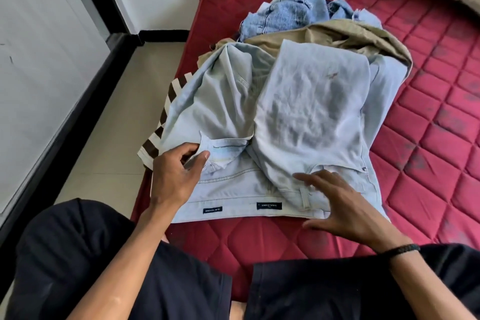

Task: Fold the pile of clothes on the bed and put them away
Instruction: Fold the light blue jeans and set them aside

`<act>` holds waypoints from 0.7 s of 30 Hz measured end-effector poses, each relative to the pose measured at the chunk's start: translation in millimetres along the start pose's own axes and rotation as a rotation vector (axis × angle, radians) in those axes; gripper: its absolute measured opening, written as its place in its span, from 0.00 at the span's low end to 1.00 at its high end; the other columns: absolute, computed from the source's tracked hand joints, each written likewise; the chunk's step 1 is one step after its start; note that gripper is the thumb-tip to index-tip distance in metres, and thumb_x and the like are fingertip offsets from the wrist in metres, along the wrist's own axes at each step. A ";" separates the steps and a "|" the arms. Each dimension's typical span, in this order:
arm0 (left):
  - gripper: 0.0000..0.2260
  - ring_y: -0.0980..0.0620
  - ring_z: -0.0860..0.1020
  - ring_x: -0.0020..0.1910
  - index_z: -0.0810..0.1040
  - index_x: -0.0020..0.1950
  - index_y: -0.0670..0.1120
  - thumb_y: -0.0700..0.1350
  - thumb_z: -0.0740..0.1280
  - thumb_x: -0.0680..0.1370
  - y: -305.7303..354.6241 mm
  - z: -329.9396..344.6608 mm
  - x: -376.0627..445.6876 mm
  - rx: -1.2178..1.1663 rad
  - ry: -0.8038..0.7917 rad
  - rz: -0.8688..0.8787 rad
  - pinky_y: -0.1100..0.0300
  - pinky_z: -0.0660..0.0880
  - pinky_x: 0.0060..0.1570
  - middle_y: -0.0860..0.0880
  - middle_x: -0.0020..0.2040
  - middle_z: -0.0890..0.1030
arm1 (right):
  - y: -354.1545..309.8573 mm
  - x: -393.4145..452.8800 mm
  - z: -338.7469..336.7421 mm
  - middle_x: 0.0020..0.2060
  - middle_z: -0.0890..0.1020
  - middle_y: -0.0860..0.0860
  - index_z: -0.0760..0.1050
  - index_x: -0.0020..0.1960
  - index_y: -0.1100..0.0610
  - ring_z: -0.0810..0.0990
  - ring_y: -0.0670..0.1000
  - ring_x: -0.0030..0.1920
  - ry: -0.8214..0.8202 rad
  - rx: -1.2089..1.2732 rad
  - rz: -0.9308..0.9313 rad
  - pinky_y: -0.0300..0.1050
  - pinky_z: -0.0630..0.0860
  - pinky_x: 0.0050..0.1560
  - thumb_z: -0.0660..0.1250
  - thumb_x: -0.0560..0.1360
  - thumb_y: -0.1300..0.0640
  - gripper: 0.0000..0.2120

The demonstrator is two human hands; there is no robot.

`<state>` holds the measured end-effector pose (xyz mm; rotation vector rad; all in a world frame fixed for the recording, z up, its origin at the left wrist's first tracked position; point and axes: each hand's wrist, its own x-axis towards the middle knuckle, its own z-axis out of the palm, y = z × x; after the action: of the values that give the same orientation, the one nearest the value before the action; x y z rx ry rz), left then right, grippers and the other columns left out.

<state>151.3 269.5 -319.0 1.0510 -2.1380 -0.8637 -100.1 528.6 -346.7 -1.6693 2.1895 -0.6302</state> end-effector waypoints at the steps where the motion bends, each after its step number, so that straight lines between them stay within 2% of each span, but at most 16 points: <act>1: 0.04 0.56 0.83 0.39 0.86 0.49 0.48 0.47 0.73 0.79 0.7 0.1 -0.1 -0.001 0.002 -0.001 0.58 0.78 0.38 0.56 0.39 0.85 | 3.5 0.9 5.8 0.59 0.75 0.42 0.67 0.76 0.39 0.76 0.49 0.59 -0.040 -0.070 -0.032 0.47 0.77 0.57 0.79 0.69 0.47 0.39; 3: 0.04 0.58 0.83 0.40 0.86 0.50 0.47 0.47 0.73 0.79 2.5 0.1 -1.2 -0.007 0.006 0.001 0.62 0.78 0.39 0.57 0.40 0.85 | 3.8 2.9 8.8 0.60 0.75 0.44 0.71 0.75 0.41 0.77 0.50 0.60 0.027 -0.088 -0.032 0.47 0.78 0.56 0.73 0.71 0.61 0.35; 5: 0.05 0.61 0.83 0.42 0.86 0.52 0.47 0.47 0.73 0.79 2.5 0.6 -3.1 0.000 0.021 0.004 0.65 0.79 0.42 0.58 0.42 0.86 | -3.6 4.4 8.0 0.59 0.78 0.44 0.76 0.71 0.46 0.80 0.49 0.59 0.158 -0.078 -0.043 0.47 0.79 0.54 0.71 0.74 0.64 0.28; 7: 0.06 0.62 0.83 0.43 0.86 0.53 0.47 0.48 0.74 0.79 2.0 1.5 -4.8 0.010 0.037 -0.005 0.69 0.77 0.44 0.59 0.44 0.86 | -13.7 5.5 4.5 0.55 0.80 0.42 0.79 0.67 0.47 0.82 0.46 0.56 0.296 -0.004 -0.049 0.44 0.79 0.53 0.70 0.79 0.59 0.18; 9: 0.07 0.62 0.83 0.44 0.86 0.53 0.47 0.48 0.74 0.78 2.3 2.4 -6.1 0.014 0.030 -0.010 0.71 0.77 0.43 0.59 0.43 0.85 | -20.7 6.2 -3.7 0.51 0.82 0.40 0.81 0.64 0.45 0.82 0.41 0.52 0.342 0.172 0.011 0.35 0.76 0.52 0.76 0.76 0.49 0.17; 10: 0.07 0.62 0.83 0.44 0.86 0.53 0.47 0.48 0.74 0.78 2.2 2.6 -6.7 0.014 0.024 -0.006 0.70 0.77 0.44 0.59 0.43 0.85 | -22.5 6.6 -6.8 0.47 0.83 0.41 0.82 0.62 0.44 0.82 0.42 0.48 0.310 0.244 0.039 0.32 0.75 0.48 0.80 0.71 0.46 0.21; 12: 0.07 0.62 0.83 0.44 0.86 0.53 0.47 0.48 0.75 0.78 1.8 3.3 -7.8 0.009 0.017 -0.001 0.68 0.78 0.44 0.59 0.43 0.85 | -21.0 5.8 -4.9 0.42 0.82 0.44 0.84 0.58 0.43 0.79 0.45 0.40 0.217 0.319 0.062 0.31 0.73 0.41 0.84 0.62 0.42 0.25; 15: 0.07 0.63 0.83 0.43 0.86 0.53 0.47 0.48 0.75 0.78 2.2 3.2 -7.7 0.000 0.008 0.001 0.69 0.78 0.44 0.59 0.43 0.85 | -14.4 6.8 6.6 0.41 0.80 0.44 0.85 0.55 0.44 0.76 0.46 0.35 0.115 0.317 0.087 0.34 0.72 0.38 0.84 0.63 0.40 0.23; 17: 0.06 0.63 0.83 0.43 0.86 0.53 0.47 0.47 0.75 0.78 2.4 3.5 -7.6 -0.010 -0.001 0.010 0.71 0.77 0.44 0.60 0.42 0.85 | -8.3 5.9 16.9 0.44 0.80 0.42 0.84 0.58 0.41 0.78 0.45 0.38 0.089 0.218 0.037 0.34 0.71 0.39 0.83 0.69 0.47 0.18; 19: 0.06 0.62 0.83 0.43 0.86 0.53 0.47 0.47 0.75 0.78 2.1 3.8 -8.1 -0.024 -0.007 0.011 0.71 0.77 0.44 0.59 0.42 0.85 | -9.1 5.6 18.3 0.47 0.81 0.38 0.83 0.61 0.41 0.80 0.43 0.43 0.144 0.172 0.022 0.33 0.71 0.42 0.77 0.74 0.62 0.21; 20: 0.06 0.62 0.83 0.43 0.86 0.53 0.46 0.47 0.75 0.78 1.7 3.5 -8.3 -0.027 -0.005 0.016 0.70 0.77 0.44 0.59 0.42 0.85 | -14.6 5.9 15.0 0.46 0.82 0.36 0.82 0.62 0.42 0.80 0.41 0.42 0.213 0.196 0.071 0.32 0.71 0.41 0.73 0.76 0.64 0.21; 21: 0.06 0.61 0.83 0.43 0.86 0.52 0.46 0.47 0.74 0.78 1.6 3.4 -8.1 -0.028 0.004 0.029 0.68 0.78 0.43 0.58 0.43 0.85 | -19.7 6.8 10.7 0.40 0.82 0.37 0.82 0.61 0.43 0.78 0.41 0.37 0.292 0.261 0.138 0.31 0.69 0.38 0.71 0.79 0.63 0.18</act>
<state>152.2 277.9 -321.8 1.0043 -2.1261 -0.8746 -80.4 516.0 -345.4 -1.3511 2.2709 -1.1254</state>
